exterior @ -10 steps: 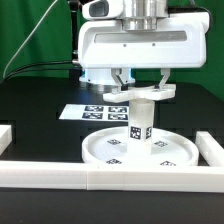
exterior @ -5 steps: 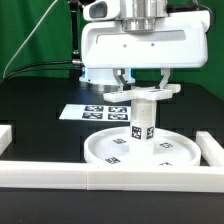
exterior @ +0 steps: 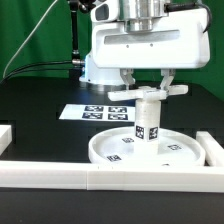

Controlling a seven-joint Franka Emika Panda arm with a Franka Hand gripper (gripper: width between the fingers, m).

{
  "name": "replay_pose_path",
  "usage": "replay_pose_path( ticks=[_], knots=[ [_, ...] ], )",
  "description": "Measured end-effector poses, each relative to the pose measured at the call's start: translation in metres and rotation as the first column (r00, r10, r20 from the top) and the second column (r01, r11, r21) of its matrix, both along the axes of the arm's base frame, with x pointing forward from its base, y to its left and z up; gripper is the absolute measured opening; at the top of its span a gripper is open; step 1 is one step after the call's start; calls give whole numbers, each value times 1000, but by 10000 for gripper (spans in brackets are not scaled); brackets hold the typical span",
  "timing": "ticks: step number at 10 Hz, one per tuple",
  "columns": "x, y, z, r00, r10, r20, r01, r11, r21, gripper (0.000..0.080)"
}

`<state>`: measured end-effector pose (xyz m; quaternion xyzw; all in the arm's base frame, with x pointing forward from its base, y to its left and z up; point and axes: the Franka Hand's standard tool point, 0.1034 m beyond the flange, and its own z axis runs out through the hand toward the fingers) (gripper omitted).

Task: Assemble round table

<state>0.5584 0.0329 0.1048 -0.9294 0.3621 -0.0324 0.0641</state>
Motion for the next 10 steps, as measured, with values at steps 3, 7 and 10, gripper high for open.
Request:
replay_pose_path(
  ticks=[3,7,10],
  knots=[
    [0,3,0,989,-148,-16,148,989,23,445],
    [-1,7,1,975,-217,-38,219,975,38,602],
    [4,9,7,990,-123,-66,126,991,42,647]
  ],
)
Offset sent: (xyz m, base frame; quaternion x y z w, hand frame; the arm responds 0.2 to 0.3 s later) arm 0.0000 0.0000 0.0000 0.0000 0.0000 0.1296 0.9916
